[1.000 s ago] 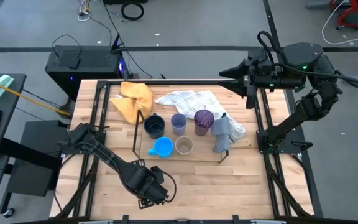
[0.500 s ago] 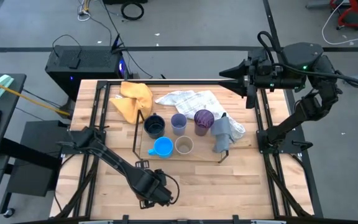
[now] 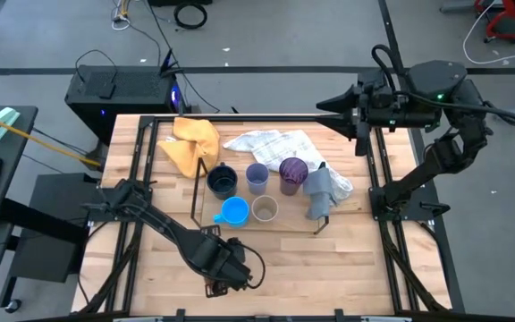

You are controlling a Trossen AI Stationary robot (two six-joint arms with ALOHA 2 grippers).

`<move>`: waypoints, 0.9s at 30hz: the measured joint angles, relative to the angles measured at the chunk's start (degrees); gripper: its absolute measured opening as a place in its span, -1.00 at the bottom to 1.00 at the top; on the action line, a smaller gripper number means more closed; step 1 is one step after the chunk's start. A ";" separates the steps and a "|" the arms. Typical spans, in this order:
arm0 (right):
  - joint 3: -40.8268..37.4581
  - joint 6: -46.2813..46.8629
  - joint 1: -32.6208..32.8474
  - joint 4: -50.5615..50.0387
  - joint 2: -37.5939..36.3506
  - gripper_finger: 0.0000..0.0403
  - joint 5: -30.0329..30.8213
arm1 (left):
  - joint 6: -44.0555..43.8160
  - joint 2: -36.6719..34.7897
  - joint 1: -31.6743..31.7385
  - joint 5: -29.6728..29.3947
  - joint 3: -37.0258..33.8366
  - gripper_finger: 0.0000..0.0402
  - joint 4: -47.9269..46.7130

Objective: Stack small to large cups/mugs on shelf
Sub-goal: Put the orange cup on the shelf

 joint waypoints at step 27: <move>0.00 1.56 0.00 -11.21 -7.55 -0.07 5.57 | 20.84 -2.45 21.14 -1.66 22.02 -0.95 17.49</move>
